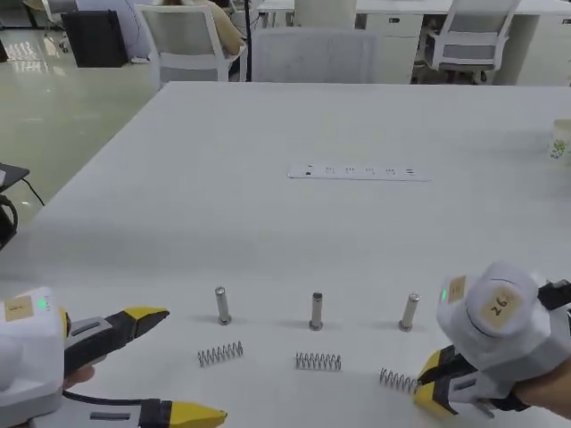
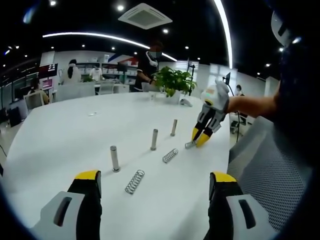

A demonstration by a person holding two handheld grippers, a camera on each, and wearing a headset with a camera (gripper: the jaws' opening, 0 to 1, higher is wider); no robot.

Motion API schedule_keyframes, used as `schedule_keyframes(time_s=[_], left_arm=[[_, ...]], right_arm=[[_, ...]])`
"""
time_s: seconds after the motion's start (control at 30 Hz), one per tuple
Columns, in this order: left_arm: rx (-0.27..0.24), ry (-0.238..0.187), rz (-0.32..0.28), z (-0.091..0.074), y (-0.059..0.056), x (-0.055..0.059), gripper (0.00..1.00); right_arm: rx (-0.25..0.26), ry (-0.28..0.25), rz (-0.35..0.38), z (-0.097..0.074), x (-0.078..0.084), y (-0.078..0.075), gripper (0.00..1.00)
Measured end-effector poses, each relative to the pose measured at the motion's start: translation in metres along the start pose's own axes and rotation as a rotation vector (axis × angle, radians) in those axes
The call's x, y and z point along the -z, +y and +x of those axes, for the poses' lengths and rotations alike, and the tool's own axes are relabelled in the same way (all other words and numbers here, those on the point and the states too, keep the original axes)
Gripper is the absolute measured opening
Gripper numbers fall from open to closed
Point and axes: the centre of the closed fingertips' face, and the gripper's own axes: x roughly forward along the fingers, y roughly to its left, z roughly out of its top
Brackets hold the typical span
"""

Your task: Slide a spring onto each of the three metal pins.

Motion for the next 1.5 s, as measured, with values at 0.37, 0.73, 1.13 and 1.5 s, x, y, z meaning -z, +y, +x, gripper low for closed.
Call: schedule_keyframes(time_s=[0.37, 0.73, 1.13, 1.5], left_arm=[[0.033, 0.01, 0.01, 0.004, -0.008, 0.0, 0.83], [0.077, 0.026, 0.042, 0.009, -0.017, -0.002, 0.77], [0.143, 0.066, 0.083, 0.018, -0.026, 0.0, 0.73], [0.191, 0.096, 0.116, 0.027, -0.03, 0.0, 0.69]], right_arm=[[-0.012, -0.017, -0.011, -0.006, -0.014, 0.002, 0.08], [-0.036, -0.021, -0.06, -0.008, -0.035, 0.008, 0.08], [-0.055, -0.01, -0.129, -0.003, -0.059, 0.013, 0.08], [-0.073, -0.004, -0.172, -0.001, -0.077, 0.02, 0.08]])
